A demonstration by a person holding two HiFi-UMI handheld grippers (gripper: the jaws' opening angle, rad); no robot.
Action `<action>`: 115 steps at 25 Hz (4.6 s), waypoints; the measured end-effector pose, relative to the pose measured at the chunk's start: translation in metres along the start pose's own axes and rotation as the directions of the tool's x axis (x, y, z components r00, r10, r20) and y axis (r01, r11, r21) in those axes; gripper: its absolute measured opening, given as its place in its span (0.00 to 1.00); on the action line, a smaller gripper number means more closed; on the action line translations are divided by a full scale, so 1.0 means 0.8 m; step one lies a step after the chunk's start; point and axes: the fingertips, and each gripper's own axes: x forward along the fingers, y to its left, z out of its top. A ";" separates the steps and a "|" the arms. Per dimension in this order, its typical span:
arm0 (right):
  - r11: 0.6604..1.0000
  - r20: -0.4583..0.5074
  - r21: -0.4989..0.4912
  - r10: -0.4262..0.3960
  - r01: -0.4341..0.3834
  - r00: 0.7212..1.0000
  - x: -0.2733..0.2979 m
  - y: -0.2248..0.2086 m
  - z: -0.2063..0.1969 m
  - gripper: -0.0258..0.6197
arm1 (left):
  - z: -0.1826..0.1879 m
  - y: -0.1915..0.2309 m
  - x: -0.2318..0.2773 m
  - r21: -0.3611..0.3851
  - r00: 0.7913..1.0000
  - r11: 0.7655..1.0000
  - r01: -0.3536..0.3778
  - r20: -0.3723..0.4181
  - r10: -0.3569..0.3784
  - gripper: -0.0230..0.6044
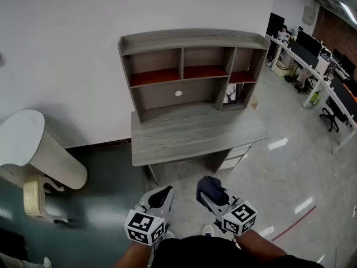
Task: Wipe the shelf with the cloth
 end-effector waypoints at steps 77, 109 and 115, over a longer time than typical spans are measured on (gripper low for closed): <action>0.999 -0.038 0.035 0.043 -0.042 0.998 0.061 -0.260 0.052 0.16 | 0.058 0.037 0.273 -0.016 1.000 1.000 -0.026 -0.003 0.026 0.05; 0.999 -0.017 0.019 0.035 -0.035 0.999 0.272 -0.388 0.138 0.17 | 0.106 0.225 0.413 -0.033 0.999 0.999 -0.034 -0.033 0.033 0.05; 0.995 -0.008 0.000 0.097 -0.097 0.995 0.282 -0.434 0.167 0.17 | 0.136 0.222 0.460 -0.026 0.997 0.997 -0.078 -0.005 0.078 0.05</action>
